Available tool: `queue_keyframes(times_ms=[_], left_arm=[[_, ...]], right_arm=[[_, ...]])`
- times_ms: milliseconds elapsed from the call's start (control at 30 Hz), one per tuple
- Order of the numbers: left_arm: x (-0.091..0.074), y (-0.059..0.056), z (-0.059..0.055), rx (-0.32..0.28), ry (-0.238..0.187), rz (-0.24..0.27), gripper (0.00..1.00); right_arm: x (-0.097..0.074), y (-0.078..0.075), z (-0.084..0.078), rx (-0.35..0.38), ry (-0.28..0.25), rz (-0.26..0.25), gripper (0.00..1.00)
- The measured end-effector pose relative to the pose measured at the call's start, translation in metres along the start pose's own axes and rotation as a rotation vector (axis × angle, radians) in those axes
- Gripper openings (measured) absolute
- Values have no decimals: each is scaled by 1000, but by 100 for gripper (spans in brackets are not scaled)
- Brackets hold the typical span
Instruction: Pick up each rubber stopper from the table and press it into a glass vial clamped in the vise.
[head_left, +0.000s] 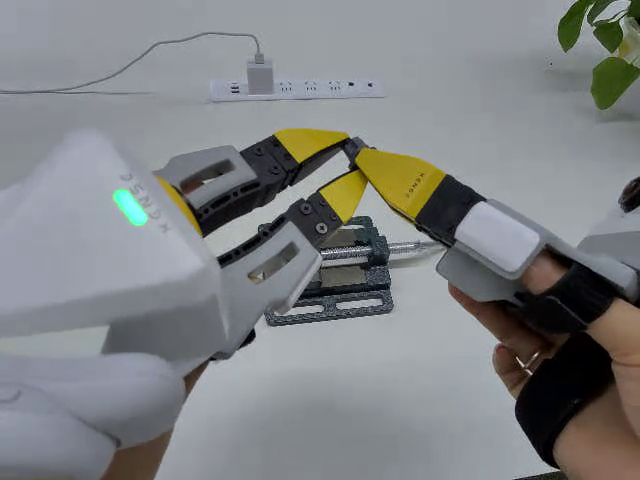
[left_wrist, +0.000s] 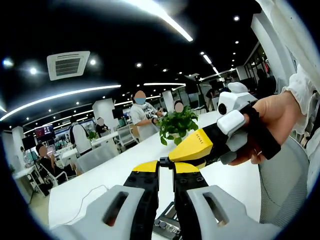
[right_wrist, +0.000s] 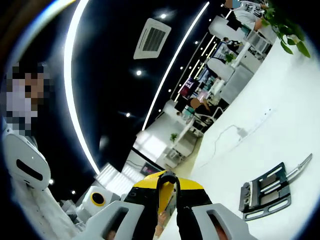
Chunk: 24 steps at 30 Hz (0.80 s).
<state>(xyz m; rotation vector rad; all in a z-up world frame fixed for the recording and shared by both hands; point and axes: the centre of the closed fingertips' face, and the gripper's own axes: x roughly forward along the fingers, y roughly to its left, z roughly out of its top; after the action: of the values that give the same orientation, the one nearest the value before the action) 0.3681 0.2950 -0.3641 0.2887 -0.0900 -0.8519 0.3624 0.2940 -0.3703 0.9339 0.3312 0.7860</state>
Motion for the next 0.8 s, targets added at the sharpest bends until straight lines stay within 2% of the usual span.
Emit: queue_keyframes(times_ms=[233, 567, 800], left_arm=[[2, 1, 3, 15, -1, 10, 6], [4, 1, 1, 20, 3, 9, 6], [5, 0, 1, 38, -1, -4, 6]], right_arm=[[1, 0, 2, 33, -23, -11, 7], [1, -2, 3, -28, -15, -26, 6], [0, -3, 3, -33, -8, -22, 6]])
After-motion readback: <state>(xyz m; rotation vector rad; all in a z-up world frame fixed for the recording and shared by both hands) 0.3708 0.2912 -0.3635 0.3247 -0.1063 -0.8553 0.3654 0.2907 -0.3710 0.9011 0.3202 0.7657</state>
